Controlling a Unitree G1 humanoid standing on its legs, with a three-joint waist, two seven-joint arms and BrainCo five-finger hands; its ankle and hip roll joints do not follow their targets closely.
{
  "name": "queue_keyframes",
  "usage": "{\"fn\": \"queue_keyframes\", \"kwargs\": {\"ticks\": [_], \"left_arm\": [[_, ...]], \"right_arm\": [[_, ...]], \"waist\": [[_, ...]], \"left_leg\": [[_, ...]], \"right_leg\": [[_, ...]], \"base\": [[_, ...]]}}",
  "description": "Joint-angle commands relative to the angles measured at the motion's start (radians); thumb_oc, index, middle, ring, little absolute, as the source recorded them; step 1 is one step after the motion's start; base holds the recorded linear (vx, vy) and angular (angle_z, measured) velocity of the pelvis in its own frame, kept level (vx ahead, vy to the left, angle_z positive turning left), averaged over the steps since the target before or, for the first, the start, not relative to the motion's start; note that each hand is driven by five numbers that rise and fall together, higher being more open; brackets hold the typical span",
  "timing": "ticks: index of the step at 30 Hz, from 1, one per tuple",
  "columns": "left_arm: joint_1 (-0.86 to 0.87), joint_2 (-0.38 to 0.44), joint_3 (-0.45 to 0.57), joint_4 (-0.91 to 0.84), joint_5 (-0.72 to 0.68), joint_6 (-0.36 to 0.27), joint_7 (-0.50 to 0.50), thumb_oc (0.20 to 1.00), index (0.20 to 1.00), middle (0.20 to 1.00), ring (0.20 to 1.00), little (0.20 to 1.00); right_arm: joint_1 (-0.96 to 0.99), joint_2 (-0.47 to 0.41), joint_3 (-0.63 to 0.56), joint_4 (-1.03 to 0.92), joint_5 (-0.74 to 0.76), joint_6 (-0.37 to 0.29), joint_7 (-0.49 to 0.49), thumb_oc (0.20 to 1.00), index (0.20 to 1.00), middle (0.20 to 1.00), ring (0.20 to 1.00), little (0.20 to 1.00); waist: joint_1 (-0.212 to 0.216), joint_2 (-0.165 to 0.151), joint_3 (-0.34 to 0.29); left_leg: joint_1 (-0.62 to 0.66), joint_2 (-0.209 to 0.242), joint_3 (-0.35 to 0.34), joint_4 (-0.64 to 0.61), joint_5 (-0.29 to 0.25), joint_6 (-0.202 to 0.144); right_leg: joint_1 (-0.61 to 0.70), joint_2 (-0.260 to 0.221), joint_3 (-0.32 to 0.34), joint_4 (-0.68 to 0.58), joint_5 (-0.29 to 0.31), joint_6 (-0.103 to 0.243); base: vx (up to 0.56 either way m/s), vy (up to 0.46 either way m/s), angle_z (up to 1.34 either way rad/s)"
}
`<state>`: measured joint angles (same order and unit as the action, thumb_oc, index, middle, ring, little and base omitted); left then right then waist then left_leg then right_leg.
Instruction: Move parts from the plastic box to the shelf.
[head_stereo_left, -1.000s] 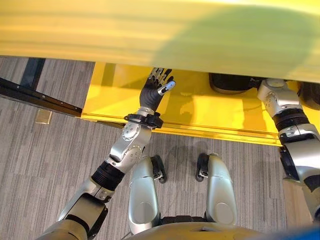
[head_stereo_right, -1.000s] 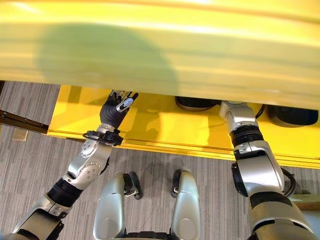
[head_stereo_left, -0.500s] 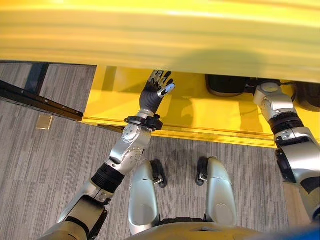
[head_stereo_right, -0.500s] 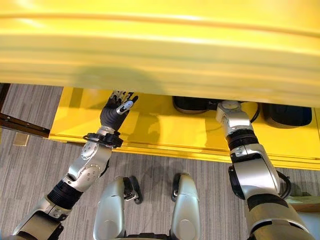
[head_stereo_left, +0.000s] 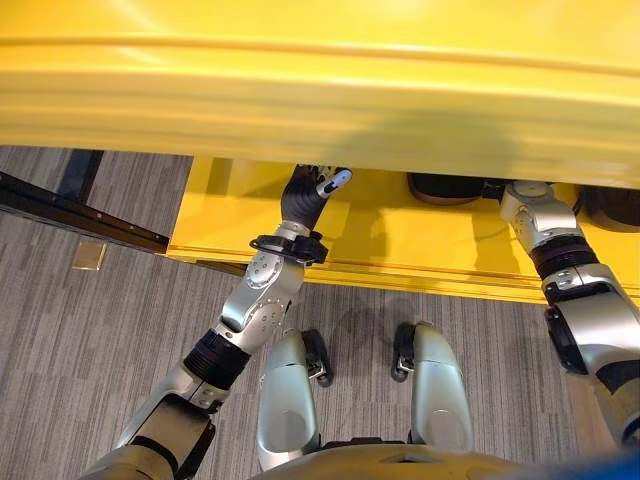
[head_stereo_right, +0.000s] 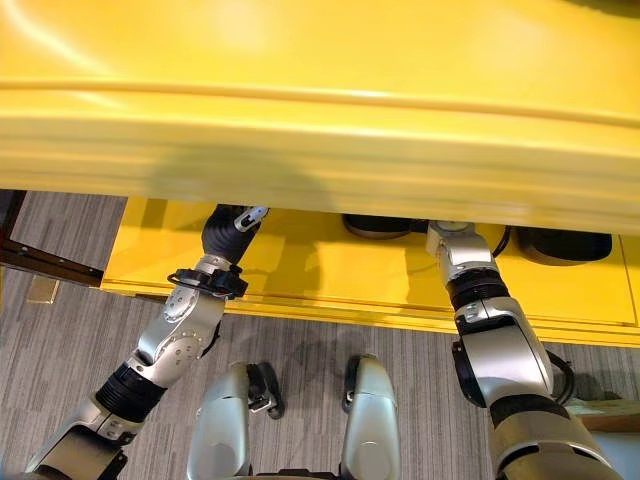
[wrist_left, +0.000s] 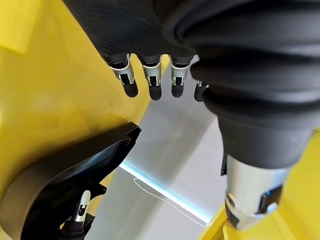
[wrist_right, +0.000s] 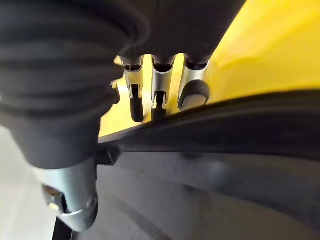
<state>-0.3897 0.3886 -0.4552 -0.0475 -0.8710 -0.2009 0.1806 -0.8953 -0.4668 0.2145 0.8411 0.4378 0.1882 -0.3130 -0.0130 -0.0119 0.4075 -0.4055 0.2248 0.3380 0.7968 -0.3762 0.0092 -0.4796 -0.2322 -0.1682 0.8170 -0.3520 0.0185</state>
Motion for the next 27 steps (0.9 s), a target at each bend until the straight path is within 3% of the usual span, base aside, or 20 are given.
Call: {"fn": "queue_keyframes", "kwargs": {"ticks": [1, 7, 11, 13, 27], "left_arm": [[-0.013, -0.03, -0.001, -0.143, 0.057, -0.034, -0.001, 1.0, 1.0, 1.0, 1.0, 1.0], [-0.006, -0.027, 0.003, -0.166, 0.059, -0.009, 0.009, 1.0, 1.0, 1.0, 1.0, 1.0], [0.015, -0.028, 0.008, -0.184, 0.078, -0.013, 0.016, 1.0, 1.0, 1.0, 1.0, 1.0], [0.027, -0.031, 0.015, -0.19, 0.083, -0.02, 0.023, 1.0, 1.0, 1.0, 1.0, 1.0], [0.079, -0.047, 0.043, -0.196, 0.11, -0.034, 0.02, 1.0, 1.0, 1.0, 1.0, 1.0]], "right_arm": [[0.274, 0.135, 0.133, 0.184, 0.003, 0.179, 0.064, 1.0, 1.0, 1.0, 1.0, 1.0], [0.317, 0.165, 0.162, 0.15, -0.026, 0.202, 0.063, 1.0, 1.0, 1.0, 1.0, 1.0], [0.365, 0.176, 0.177, 0.038, 0.022, 0.102, -0.017, 1.0, 1.0, 1.0, 1.0, 1.0], [0.39, 0.173, 0.165, -0.048, 0.019, 0.086, -0.05, 1.0, 1.0, 1.0, 1.0, 1.0], [0.57, 0.154, 0.161, -0.269, -0.047, 0.146, -0.006, 1.0, 1.0, 1.0, 1.0, 1.0]], "waist": [[0.015, 0.056, 0.113], [0.012, 0.052, 0.113], [0.002, 0.049, 0.113], [-0.007, 0.045, 0.113], [-0.04, 0.019, 0.113]], "left_leg": [[0.054, 0.031, -0.01, -0.12, 0.096, -0.019], [0.091, 0.029, -0.003, -0.15, 0.111, -0.019], [0.099, 0.021, -0.004, -0.149, 0.11, -0.013], [0.097, 0.018, -0.004, -0.135, 0.098, -0.008], [0.13, 0.033, 0.015, -0.115, 0.086, -0.002]], "right_leg": [[0.028, -0.045, -0.054, -0.008, 0.077, 0.026], [0.065, -0.038, -0.055, -0.036, 0.087, 0.027], [0.074, -0.028, -0.046, -0.037, 0.087, 0.024], [0.074, -0.024, -0.04, -0.035, 0.085, 0.023], [0.102, -0.017, -0.031, -0.029, 0.079, 0.025]], "base": [[0.03, -0.003, -0.07], [0.04, -0.006, -0.03], [0.04, 0.011, -0.02], [0.01, 0.018, -0.04], [0.0, 0.004, -0.02]]}}
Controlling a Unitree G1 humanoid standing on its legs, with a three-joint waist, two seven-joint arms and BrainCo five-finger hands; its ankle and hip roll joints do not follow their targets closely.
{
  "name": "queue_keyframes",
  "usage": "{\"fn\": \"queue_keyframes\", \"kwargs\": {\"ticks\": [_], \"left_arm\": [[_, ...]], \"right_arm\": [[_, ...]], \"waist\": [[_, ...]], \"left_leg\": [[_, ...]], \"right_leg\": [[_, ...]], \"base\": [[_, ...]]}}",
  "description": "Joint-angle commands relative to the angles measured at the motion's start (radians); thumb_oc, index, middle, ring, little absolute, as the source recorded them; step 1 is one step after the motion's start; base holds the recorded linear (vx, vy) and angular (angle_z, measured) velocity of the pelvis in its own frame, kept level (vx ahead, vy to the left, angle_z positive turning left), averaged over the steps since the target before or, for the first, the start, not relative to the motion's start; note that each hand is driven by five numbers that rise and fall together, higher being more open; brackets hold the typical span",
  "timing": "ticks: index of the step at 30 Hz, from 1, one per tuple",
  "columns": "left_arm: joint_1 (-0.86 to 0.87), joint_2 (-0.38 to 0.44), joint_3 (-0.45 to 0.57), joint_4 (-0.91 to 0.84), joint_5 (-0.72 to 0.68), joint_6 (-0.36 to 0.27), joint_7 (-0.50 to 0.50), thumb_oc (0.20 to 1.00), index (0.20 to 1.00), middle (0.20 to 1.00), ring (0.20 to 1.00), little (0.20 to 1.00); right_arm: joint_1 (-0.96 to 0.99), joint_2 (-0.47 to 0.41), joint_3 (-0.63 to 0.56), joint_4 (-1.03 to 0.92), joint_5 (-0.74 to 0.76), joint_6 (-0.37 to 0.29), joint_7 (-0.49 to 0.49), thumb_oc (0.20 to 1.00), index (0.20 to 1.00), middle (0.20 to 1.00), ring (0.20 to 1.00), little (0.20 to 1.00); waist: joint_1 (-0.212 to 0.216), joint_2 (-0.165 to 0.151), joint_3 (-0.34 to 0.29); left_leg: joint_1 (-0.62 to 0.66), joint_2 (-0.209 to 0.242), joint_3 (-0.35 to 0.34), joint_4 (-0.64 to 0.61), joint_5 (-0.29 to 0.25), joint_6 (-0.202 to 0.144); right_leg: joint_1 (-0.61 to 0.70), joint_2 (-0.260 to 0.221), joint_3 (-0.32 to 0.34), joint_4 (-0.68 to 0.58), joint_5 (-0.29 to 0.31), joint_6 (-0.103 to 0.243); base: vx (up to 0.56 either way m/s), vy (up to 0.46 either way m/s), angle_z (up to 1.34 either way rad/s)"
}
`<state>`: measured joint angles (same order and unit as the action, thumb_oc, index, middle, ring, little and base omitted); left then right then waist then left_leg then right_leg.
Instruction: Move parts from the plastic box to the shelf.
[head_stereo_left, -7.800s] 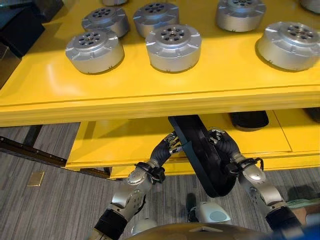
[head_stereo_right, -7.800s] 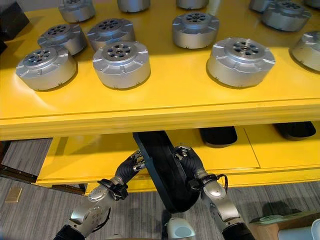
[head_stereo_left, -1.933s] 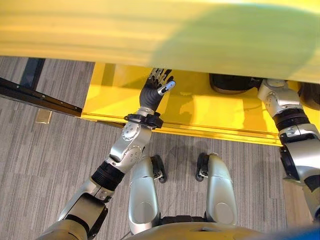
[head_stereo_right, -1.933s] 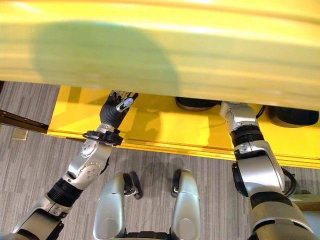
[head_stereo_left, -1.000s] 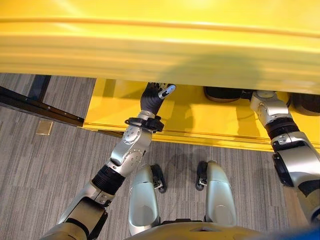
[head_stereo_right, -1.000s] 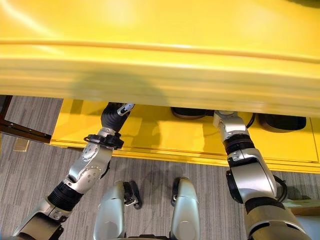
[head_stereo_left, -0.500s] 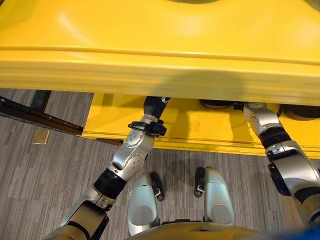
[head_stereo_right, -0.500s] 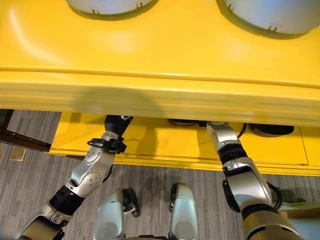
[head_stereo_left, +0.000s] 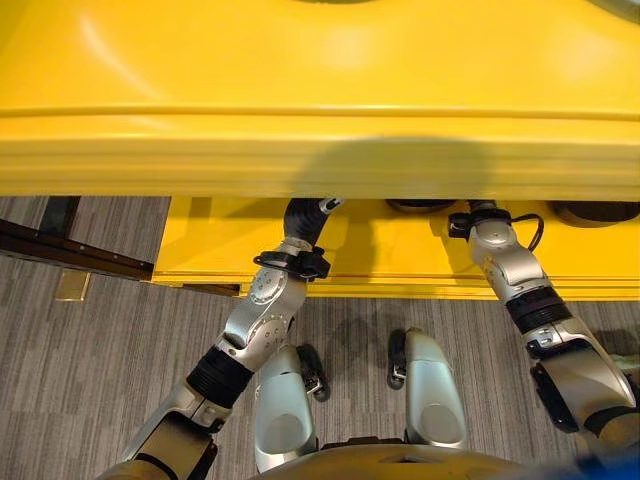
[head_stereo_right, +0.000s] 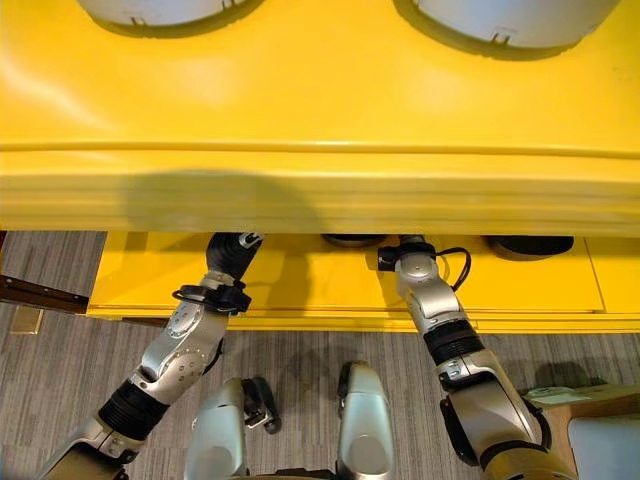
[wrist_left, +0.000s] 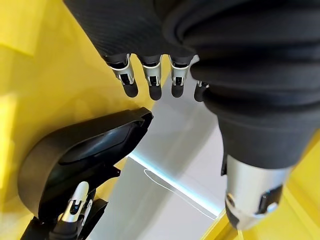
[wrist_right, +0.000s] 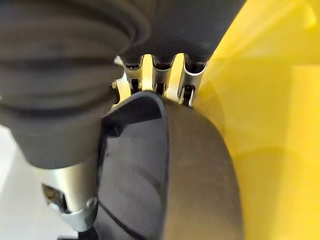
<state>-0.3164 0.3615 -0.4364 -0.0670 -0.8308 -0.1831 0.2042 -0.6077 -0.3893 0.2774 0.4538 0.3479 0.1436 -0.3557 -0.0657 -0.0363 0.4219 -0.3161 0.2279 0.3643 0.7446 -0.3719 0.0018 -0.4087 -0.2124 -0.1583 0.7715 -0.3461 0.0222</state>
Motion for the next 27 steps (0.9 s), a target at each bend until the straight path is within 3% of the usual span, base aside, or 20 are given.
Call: {"fn": "queue_keyframes", "kwargs": {"ticks": [1, 10, 27], "left_arm": [[0.008, -0.021, 0.024, -0.178, 0.072, -0.05, -0.002, 1.0, 1.0, 1.0, 1.0, 1.0], [0.005, -0.021, 0.026, -0.178, 0.078, -0.04, 0.004, 1.0, 1.0, 1.0, 1.0, 1.0], [0.018, -0.015, 0.03, -0.201, 0.053, -0.011, 0.016, 1.0, 1.0, 1.0, 1.0, 1.0]], "right_arm": [[0.288, 0.077, 0.099, 0.117, 0.041, 0.19, 0.037, 1.0, 1.0, 1.0, 1.0, 1.0], [0.304, 0.077, 0.096, 0.106, 0.046, 0.249, 0.056, 1.0, 1.0, 1.0, 1.0, 1.0], [0.348, 0.067, 0.095, 0.131, 0.026, 0.289, 0.109, 1.0, 1.0, 1.0, 1.0, 1.0]], "waist": [[0.013, 0.043, 0.098], [0.012, 0.037, 0.098], [0.016, 0.027, 0.098]], "left_leg": [[0.042, 0.029, -0.011, -0.063, 0.081, 0.006], [0.048, 0.026, -0.012, -0.063, 0.08, 0.01], [0.115, 0.019, -0.006, -0.139, 0.12, 0.002]], "right_leg": [[0.033, -0.036, -0.041, 0.016, 0.073, 0.021], [0.04, -0.031, -0.037, 0.013, 0.076, 0.02], [0.108, -0.019, -0.039, -0.062, 0.107, 0.031]], "base": [[0.0, 0.0, 0.0], [0.0, 0.0, 0.0], [0.0, 0.0, 0.0]]}}
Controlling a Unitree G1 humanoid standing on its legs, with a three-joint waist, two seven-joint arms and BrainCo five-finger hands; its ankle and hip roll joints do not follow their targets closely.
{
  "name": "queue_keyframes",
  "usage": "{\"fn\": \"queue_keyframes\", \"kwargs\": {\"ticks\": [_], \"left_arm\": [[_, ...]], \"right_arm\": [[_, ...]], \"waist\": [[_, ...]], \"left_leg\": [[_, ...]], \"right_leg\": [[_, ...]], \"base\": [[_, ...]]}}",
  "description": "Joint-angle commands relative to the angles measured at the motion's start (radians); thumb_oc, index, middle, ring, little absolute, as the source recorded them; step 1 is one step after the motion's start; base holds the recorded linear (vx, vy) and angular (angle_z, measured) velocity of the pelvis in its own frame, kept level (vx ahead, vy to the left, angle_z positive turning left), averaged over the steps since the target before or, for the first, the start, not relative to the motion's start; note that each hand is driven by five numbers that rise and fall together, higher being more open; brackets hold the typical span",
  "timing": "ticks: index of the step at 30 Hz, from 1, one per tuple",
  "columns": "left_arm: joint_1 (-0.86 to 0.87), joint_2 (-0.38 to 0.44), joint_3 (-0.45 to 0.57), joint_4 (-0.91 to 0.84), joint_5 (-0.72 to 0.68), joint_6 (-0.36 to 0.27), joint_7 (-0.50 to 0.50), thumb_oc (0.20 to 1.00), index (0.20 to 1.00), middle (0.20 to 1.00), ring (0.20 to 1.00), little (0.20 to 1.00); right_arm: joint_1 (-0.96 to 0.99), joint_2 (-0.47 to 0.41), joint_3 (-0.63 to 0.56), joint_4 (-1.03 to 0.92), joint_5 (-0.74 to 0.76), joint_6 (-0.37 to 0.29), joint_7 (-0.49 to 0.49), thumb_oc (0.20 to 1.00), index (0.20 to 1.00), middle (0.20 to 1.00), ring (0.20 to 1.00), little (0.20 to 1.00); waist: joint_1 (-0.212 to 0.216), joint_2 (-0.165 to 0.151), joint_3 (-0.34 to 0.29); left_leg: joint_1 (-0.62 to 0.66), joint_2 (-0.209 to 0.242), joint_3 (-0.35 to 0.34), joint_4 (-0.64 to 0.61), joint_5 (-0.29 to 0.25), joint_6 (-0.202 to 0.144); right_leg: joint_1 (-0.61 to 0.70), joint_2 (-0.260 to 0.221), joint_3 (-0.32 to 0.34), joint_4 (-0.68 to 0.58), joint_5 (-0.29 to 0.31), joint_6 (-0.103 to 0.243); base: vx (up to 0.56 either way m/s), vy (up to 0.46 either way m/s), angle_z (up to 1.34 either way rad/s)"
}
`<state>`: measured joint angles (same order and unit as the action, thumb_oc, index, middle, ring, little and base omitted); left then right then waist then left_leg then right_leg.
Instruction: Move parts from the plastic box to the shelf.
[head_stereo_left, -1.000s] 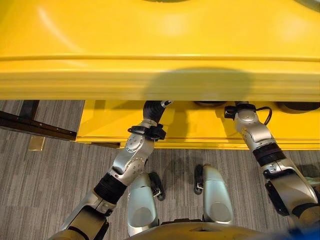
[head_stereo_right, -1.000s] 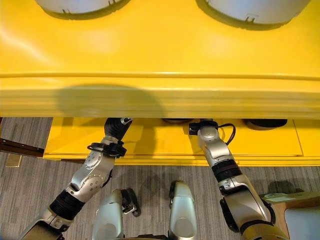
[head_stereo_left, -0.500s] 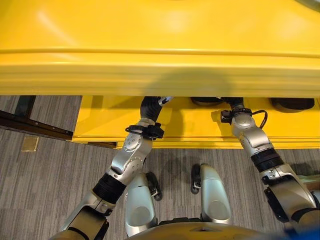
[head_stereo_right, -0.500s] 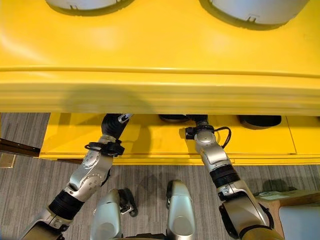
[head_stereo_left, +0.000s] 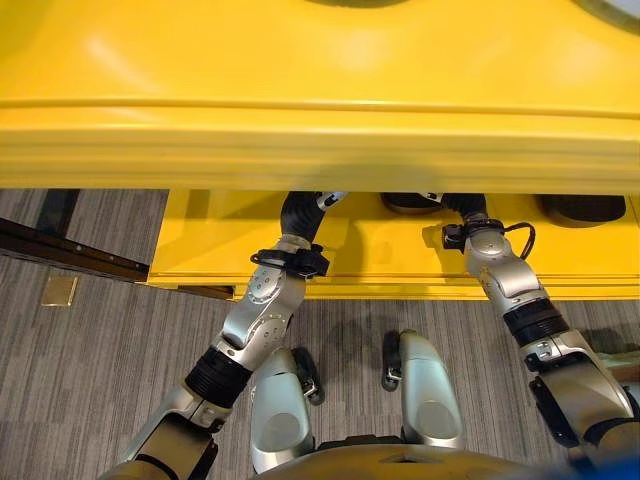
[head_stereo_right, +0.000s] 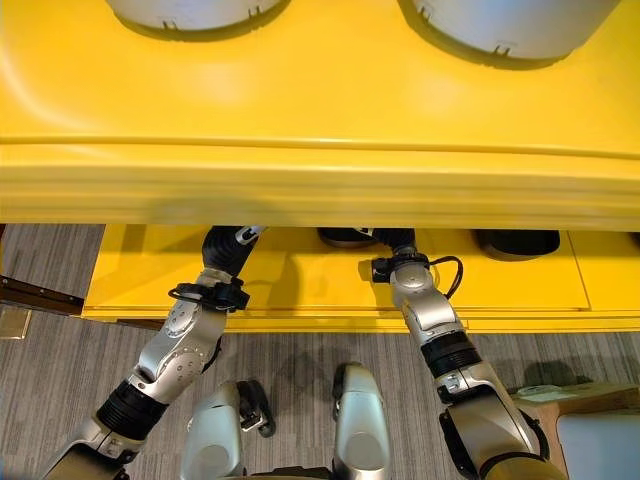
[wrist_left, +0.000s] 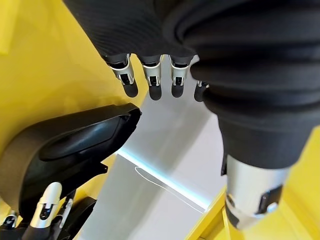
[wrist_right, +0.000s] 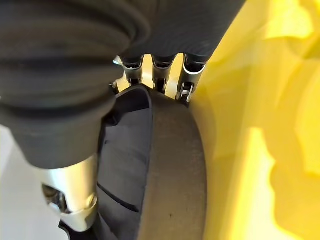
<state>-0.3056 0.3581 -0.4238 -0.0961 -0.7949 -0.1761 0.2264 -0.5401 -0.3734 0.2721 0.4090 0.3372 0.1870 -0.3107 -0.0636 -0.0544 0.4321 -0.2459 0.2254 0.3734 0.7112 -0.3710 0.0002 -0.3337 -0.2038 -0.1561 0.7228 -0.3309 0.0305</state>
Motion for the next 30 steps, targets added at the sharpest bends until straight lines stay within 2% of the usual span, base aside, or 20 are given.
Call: {"fn": "queue_keyframes", "kwargs": {"ticks": [1, 11, 21, 30], "left_arm": [[0.008, -0.012, 0.018, -0.172, 0.015, -0.018, -0.007, 1.0, 1.0, 1.0, 1.0, 1.0], [0.034, -0.011, 0.032, -0.19, 0.011, 0.007, -0.018, 1.0, 1.0, 1.0, 1.0, 1.0], [0.045, -0.011, 0.039, -0.197, 0.008, 0.019, -0.011, 1.0, 1.0, 1.0, 1.0, 1.0], [0.047, -0.01, 0.046, -0.206, 0.016, 0.035, -0.014, 1.0, 1.0, 1.0, 1.0, 1.0]], "right_arm": [[0.283, 0.052, 0.102, 0.176, 0.034, 0.248, 0.068, 1.0, 1.0, 1.0, 1.0, 1.0], [0.316, 0.046, 0.104, 0.147, 0.017, 0.278, 0.094, 1.0, 1.0, 1.0, 1.0, 1.0], [0.332, 0.037, 0.108, 0.159, -0.071, 0.318, 0.114, 1.0, 1.0, 1.0, 1.0, 1.0], [0.347, 0.039, 0.097, 0.184, -0.057, 0.32, 0.135, 1.0, 1.0, 1.0, 1.0, 1.0]], "waist": [[0.014, 0.045, 0.088], [0.023, 0.034, 0.087], [0.028, 0.027, 0.078], [0.029, 0.025, 0.077]], "left_leg": [[0.05, 0.021, -0.016, -0.111, 0.122, 0.003], [0.1, 0.017, -0.024, -0.158, 0.147, -0.004], [0.106, 0.007, -0.031, -0.143, 0.129, 0.008], [0.097, -0.001, -0.037, -0.108, 0.101, 0.021]], "right_leg": [[0.038, -0.026, -0.04, -0.018, 0.095, 0.024], [0.098, -0.014, -0.039, -0.072, 0.116, 0.032], [0.112, -0.009, -0.038, -0.07, 0.113, 0.033], [0.105, -0.012, -0.037, -0.042, 0.102, 0.032]], "base": [[0.04, -0.003, -0.01], [0.05, -0.01, 0.0], [0.04, -0.001, 0.01], [0.0, 0.0, 0.0]]}}
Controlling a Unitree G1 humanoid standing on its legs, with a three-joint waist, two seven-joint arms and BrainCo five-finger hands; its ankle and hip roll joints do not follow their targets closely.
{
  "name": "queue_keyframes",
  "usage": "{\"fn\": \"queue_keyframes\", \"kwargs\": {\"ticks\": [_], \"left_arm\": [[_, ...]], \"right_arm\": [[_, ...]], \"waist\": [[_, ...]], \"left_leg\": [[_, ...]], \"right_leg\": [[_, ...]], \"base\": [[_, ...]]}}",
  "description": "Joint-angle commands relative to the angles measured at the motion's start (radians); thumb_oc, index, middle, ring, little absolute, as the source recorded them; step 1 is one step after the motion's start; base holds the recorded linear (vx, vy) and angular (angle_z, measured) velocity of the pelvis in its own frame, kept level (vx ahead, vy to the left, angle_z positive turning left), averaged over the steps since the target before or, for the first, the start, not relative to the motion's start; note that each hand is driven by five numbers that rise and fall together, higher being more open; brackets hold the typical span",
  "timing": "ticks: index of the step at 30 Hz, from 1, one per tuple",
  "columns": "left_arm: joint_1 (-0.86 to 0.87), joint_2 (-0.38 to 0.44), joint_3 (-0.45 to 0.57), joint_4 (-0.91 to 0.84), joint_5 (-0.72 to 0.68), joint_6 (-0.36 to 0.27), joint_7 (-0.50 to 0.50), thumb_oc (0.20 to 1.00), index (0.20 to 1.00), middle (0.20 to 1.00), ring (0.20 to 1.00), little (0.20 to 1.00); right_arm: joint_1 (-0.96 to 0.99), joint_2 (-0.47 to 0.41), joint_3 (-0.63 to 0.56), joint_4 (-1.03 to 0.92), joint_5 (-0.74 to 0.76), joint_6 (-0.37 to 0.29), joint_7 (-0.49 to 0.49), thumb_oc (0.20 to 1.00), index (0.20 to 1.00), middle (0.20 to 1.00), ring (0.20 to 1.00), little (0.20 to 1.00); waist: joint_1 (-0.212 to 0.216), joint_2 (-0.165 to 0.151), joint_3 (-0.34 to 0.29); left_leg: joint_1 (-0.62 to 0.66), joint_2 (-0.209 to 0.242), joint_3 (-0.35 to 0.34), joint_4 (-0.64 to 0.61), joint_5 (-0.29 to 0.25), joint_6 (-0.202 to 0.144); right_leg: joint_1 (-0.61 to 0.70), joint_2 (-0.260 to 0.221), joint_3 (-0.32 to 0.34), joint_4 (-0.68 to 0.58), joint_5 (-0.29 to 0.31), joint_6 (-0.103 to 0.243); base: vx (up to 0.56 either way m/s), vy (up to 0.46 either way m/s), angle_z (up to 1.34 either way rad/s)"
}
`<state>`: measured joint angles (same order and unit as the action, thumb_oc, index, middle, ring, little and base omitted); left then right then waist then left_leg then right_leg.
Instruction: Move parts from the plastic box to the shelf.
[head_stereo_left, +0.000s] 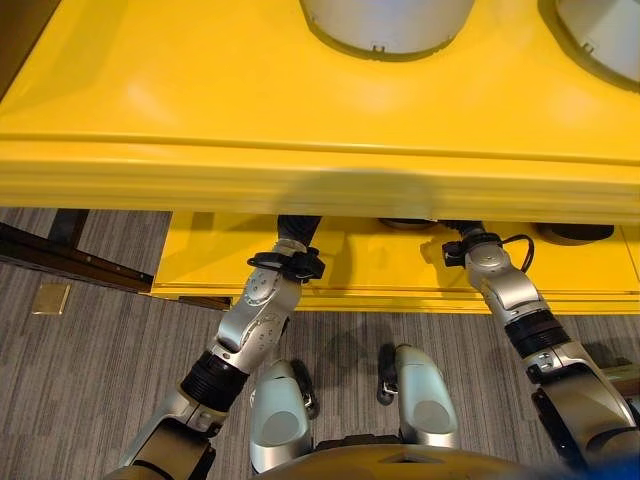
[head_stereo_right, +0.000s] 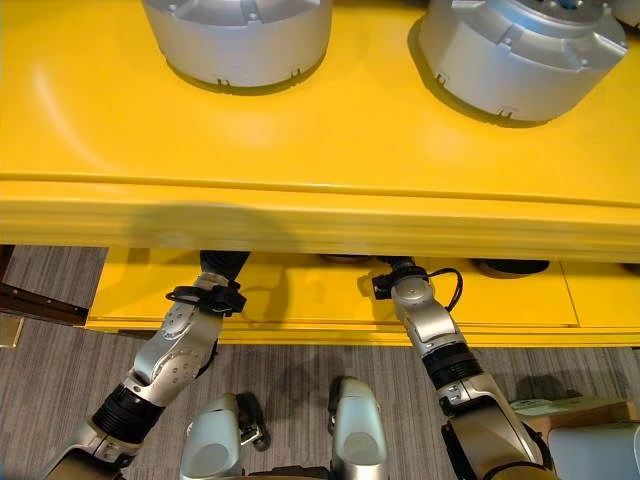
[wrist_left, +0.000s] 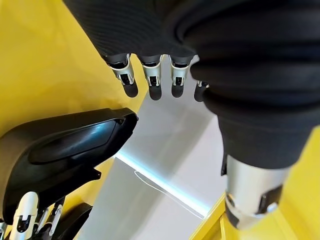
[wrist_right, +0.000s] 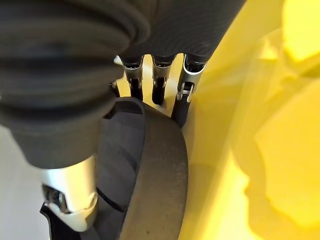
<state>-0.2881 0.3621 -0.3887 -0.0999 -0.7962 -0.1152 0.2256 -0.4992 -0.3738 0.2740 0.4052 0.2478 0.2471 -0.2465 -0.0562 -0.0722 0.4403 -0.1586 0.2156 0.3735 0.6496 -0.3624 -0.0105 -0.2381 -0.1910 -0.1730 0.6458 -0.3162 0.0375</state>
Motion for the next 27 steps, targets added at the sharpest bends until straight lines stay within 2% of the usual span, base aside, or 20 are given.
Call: {"fn": "queue_keyframes", "kwargs": {"ticks": [1, 8, 14, 17, 18, 19, 21, 22, 23, 24, 26, 27], "left_arm": [[0.031, -0.014, 0.01, -0.202, 0.018, -0.029, -0.011, 1.0, 1.0, 1.0, 1.0, 1.0], [0.025, -0.013, 0.006, -0.202, 0.014, -0.04, -0.007, 1.0, 1.0, 1.0, 1.0, 1.0], [0.022, -0.013, -0.002, -0.19, -0.012, -0.037, -0.001, 1.0, 1.0, 1.0, 1.0, 1.0], [0.013, -0.014, -0.01, -0.179, -0.029, 0.001, -0.024, 1.0, 1.0, 1.0, 1.0, 1.0], [0.007, -0.005, -0.009, -0.174, -0.045, 0.029, -0.025, 1.0, 1.0, 1.0, 1.0, 1.0], [0.007, 0.001, -0.005, -0.169, -0.05, 0.035, -0.025, 1.0, 1.0, 1.0, 1.0, 1.0], [0.021, 0.016, 0.013, -0.17, -0.049, 0.042, -0.006, 1.0, 1.0, 1.0, 1.0, 1.0], [0.021, 0.016, 0.013, -0.17, -0.049, 0.042, -0.006, 1.0, 1.0, 1.0, 1.0, 1.0], [0.038, 0.025, 0.031, -0.163, -0.041, 0.032, 0.0, 1.0, 1.0, 1.0, 1.0, 1.0], [0.041, 0.021, 0.042, -0.154, -0.042, 0.036, -0.013, 1.0, 1.0, 1.0, 1.0, 1.0], [0.041, 0.015, 0.042, -0.154, -0.046, 0.037, -0.014, 1.0, 1.0, 1.0, 1.0, 1.0], [0.029, 0.011, 0.04, -0.153, -0.053, 0.05, -0.011, 1.0, 1.0, 1.0, 1.0, 1.0]], "right_arm": [[0.31, 0.04, 0.096, 0.194, 0.031, 0.255, 0.072, 1.0, 1.0, 1.0, 1.0, 1.0], [0.312, 0.041, 0.094, 0.209, 0.027, 0.242, 0.068, 1.0, 1.0, 1.0, 1.0, 1.0], [0.309, 0.024, 0.101, 0.192, 0.041, 0.247, 0.077, 1.0, 1.0, 1.0, 1.0, 1.0], [0.301, 0.021, 0.098, 0.196, 0.043, 0.239, 0.066, 1.0, 1.0, 1.0, 1.0, 1.0], [0.286, 0.015, 0.093, 0.205, 0.032, 0.246, 0.077, 1.0, 1.0, 1.0, 1.0, 1.0], [0.276, 0.014, 0.093, 0.211, 0.013, 0.244, 0.082, 1.0, 1.0, 1.0, 1.0, 1.0], [0.25, 0.021, 0.096, 0.221, -0.026, 0.248, 0.116, 1.0, 1.0, 1.0, 1.0, 1.0], [0.25, 0.021, 0.096, 0.221, -0.026, 0.248, 0.116, 1.0, 1.0, 1.0, 1.0, 1.0], [0.239, 0.033, 0.11, 0.222, -0.031, 0.241, 0.137, 1.0, 1.0, 1.0, 1.0, 1.0], [0.25, 0.036, 0.12, 0.222, -0.026, 0.226, 0.129, 1.0, 1.0, 1.0, 1.0, 1.0], [0.268, 0.037, 0.125, 0.221, -0.021, 0.205, 0.123, 1.0, 1.0, 1.0, 1.0, 1.0], [0.27, 0.031, 0.116, 0.224, -0.008, 0.201, 0.123, 1.0, 1.0, 1.0, 1.0, 1.0]], "waist": [[0.021, 0.044, 0.069], [0.015, 0.049, 0.077], [0.004, 0.046, 0.079], [-0.005, 0.041, 0.079], [-0.005, 0.037, 0.079], [-0.001, 0.036, 0.079], [0.025, 0.03, 0.079], [0.025, 0.03, 0.079], [0.054, 0.035, 0.079], [0.061, 0.047, 0.068], [0.063, 0.059, 0.053], [0.065, 0.051, 0.036]], "left_leg": [[0.007, 0.008, -0.037, -0.04, 0.089, 0.032], [-0.005, 0.004, -0.037, -0.014, 0.075, 0.038], [-0.007, 0.026, -0.028, -0.037, 0.104, 0.02], [0.009, 0.017, -0.023, -0.075, 0.122, 0.017], [0.029, 0.007, -0.009, -0.112, 0.133, 0.019], [0.041, 0.004, 0.004, -0.137, 0.145, 0.018], [0.076, 0.01, 0.062, -0.194, 0.169, 0.012], [0.076, 0.01, 0.062, -0.194, 0.169, 0.012], [0.085, 0.024, 0.089, -0.235, 0.195, 0.024], [0.077, 0.027, 0.074, -0.256, 0.213, 0.04], [0.067, 0.023, 0.053, -0.281, 0.229, 0.047], [0.034, 0.005, 0.028, -0.28, 0.233, 0.038]], "right_leg": [[0.006, -0.025, -0.019, 0.041, 0.085, 0.023], [-0.011, -0.025, -0.012, 0.056, 0.082, 0.021], [-0.015, -0.009, -0.003, 0.022, 0.1, 0.019], [0.003, 0.005, 0.02, -0.077, 0.161, 0.041], [0.017, 0.008, 0.018, -0.153, 0.209, 0.061], [0.019, 0.003, 0.005, -0.184, 0.236, 0.073], [0.02, -0.043, -0.082, -0.228, 0.295, 0.105], [0.02, -0.043, -0.082, -0.228, 0.295, 0.105], [0.018, -0.087, -0.135, -0.154, 0.27, 0.111], [0.026, -0.077, -0.121, -0.06, 0.195, 0.086], [0.024, -0.067, -0.094, 0.066, 0.141, 0.061], [0.073, -0.025, -0.061, 0.04, 0.093, 0.04]], "base": [[0.0, 0.0, 0.0], [-0.03, 0.01, -0.01], [-0.1, 0.036, -0.02], [-0.03, 0.095, -0.07], [0.0, 0.113, -0.15], [0.0, 0.094, -0.16], [-0.03, 0.052, -0.33], [-0.12, 0.023, -0.9], [-0.16, -0.006, -0.93], [-0.17, -0.005, -0.6], [-0.09, -0.045, -0.2], [-0.06, -0.16, 0.04]]}}
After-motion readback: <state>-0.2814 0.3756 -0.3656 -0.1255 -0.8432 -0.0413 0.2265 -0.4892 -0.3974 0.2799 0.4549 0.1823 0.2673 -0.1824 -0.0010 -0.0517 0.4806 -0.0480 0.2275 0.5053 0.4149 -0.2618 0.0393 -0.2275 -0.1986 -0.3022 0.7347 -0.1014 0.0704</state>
